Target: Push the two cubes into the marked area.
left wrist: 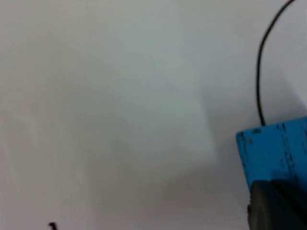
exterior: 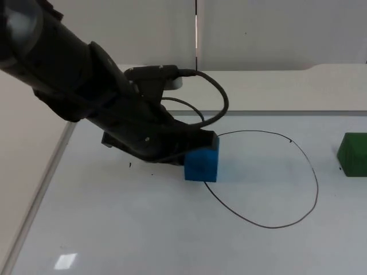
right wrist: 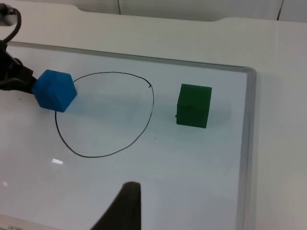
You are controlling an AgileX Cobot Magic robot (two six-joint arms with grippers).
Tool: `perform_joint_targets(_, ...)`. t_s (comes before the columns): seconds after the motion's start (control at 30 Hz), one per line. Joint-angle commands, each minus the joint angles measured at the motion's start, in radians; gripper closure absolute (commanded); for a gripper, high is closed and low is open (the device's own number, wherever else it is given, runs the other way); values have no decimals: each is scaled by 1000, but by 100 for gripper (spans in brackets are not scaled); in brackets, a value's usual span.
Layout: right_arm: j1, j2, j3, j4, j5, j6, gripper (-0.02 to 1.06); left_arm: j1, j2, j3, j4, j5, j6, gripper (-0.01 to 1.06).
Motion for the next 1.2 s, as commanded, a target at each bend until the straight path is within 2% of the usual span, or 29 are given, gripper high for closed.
perform_joint_targets(0.0,-6,2,0,2,-5,-6,-1,-28,0,-3,-14,-27,0,105)
perform_joint_targets(0.23,-6,2,0,2,-5,-6,-1,-32,0,-3,-40,-30,-2,105)
perform_joint_targets(0.67,-6,2,0,2,-5,-6,-1,-99,63,-11,-44,-30,-2,105)
perform_joint_targets(1.17,-6,2,0,2,-5,-6,-1,-99,63,-84,-42,-34,-2,105)
